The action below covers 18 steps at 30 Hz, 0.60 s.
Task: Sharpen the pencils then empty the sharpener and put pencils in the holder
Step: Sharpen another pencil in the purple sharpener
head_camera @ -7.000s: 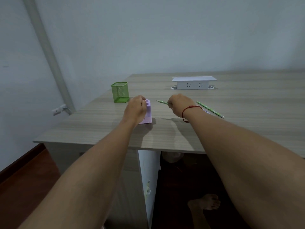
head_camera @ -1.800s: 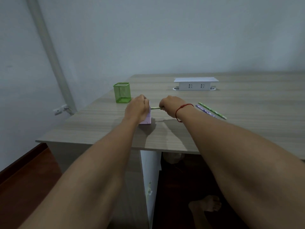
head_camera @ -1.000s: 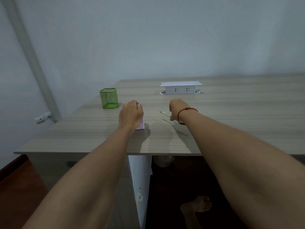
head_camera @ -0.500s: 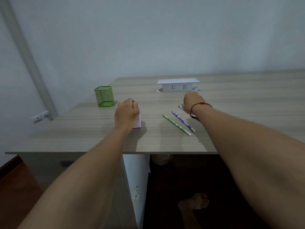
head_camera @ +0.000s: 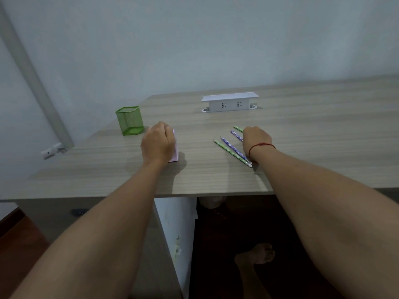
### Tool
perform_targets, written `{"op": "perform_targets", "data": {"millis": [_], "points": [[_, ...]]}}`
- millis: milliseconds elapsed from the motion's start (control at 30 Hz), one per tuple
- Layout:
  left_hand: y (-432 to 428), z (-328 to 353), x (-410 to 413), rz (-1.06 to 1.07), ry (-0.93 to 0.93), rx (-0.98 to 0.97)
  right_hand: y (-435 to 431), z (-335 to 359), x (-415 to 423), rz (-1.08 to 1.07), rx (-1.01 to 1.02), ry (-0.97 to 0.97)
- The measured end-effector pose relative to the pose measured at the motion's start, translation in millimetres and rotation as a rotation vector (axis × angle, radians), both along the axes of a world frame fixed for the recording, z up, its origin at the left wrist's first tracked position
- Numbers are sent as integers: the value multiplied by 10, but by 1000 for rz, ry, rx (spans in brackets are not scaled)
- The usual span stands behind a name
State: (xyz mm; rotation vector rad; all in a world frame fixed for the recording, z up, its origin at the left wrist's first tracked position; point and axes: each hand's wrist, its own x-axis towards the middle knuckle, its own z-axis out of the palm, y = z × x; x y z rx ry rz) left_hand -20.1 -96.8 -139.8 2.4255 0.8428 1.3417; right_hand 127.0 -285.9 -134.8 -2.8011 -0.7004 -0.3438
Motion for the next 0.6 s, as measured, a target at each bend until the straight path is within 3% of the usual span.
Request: {"op": "perform_targets", "data": {"millis": [167, 400, 600], "points": [[21, -50, -10, -12, 76, -11, 85, -100, -38, 31, -25, 18], [6, 2, -147, 2, 104, -12, 287, 112, -191, 372, 35, 41], [171, 45, -381, -52, 127, -164, 477, 165, -392, 489, 10, 17]]}}
